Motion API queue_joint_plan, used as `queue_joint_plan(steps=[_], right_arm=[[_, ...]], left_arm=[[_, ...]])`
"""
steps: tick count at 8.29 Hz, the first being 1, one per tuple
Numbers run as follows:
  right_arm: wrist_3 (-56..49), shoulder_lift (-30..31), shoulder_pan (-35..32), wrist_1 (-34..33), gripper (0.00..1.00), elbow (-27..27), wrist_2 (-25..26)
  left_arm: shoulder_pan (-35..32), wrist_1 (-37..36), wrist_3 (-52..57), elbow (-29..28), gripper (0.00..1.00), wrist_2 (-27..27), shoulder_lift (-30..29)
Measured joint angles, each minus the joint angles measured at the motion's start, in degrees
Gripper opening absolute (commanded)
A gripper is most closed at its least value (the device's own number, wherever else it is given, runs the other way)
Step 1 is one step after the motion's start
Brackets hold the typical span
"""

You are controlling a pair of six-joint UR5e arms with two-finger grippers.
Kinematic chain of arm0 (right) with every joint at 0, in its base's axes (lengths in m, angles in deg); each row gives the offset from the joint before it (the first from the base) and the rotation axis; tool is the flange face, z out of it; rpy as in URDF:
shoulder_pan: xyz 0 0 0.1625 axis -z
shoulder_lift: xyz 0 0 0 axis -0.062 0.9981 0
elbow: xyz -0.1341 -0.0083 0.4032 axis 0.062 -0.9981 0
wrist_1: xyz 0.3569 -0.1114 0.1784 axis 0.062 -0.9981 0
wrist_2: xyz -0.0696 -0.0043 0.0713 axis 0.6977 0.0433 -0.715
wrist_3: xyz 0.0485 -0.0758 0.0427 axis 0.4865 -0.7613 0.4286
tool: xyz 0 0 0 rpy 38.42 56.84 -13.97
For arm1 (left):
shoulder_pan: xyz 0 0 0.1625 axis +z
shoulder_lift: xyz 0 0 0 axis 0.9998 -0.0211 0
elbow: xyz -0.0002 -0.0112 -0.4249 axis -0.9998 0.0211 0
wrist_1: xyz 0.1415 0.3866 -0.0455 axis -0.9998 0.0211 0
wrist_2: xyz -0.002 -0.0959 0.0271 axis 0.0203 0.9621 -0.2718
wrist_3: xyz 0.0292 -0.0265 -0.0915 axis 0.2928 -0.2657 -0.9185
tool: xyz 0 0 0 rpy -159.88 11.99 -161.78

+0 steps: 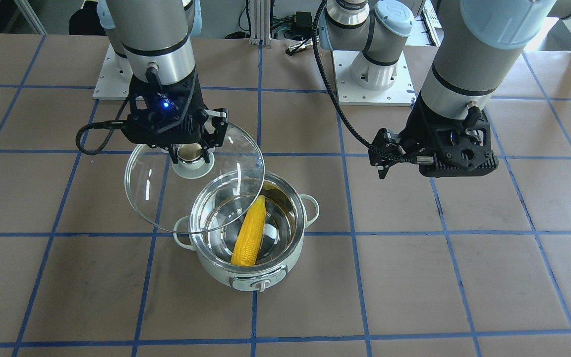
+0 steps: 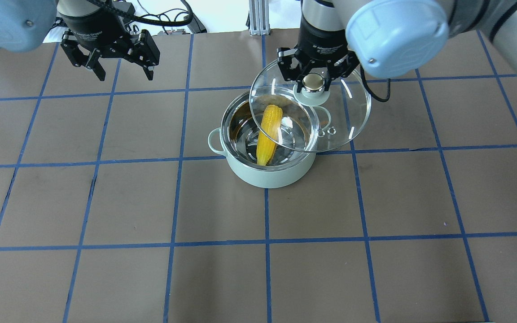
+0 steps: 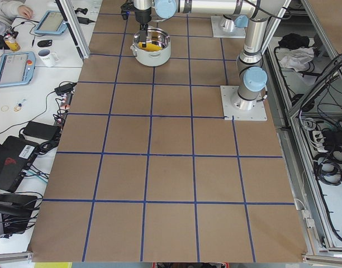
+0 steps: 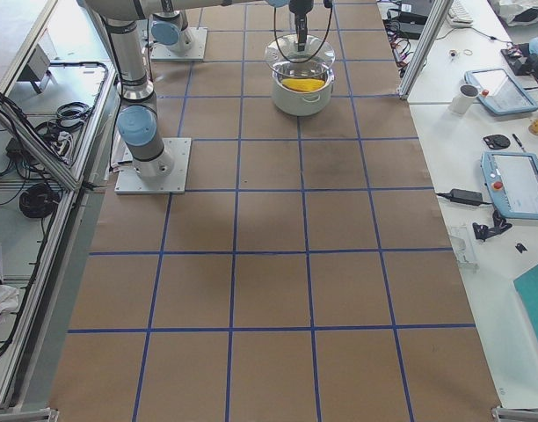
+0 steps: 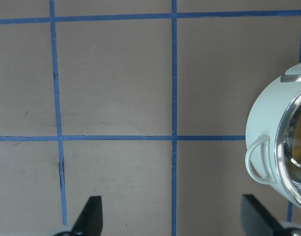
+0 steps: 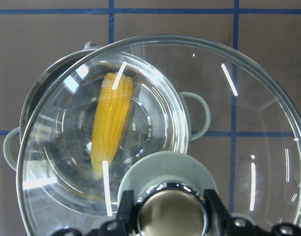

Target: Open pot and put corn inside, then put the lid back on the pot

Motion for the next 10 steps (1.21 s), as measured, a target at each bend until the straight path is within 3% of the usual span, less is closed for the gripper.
queue_joint_plan(steps=[4,10], right_arm=[[9.1,-8.0,-6.1,-10.5,0.36,-0.3,-0.4],[10.0,-10.9,-7.6,-12.4,0.34,1.2,0.7]], left_arm=[[0.0,0.1,-0.3,0.0,1.00,0.5,0.6],[0.0,0.1,0.1,0.4,1.00,0.7,1.0]])
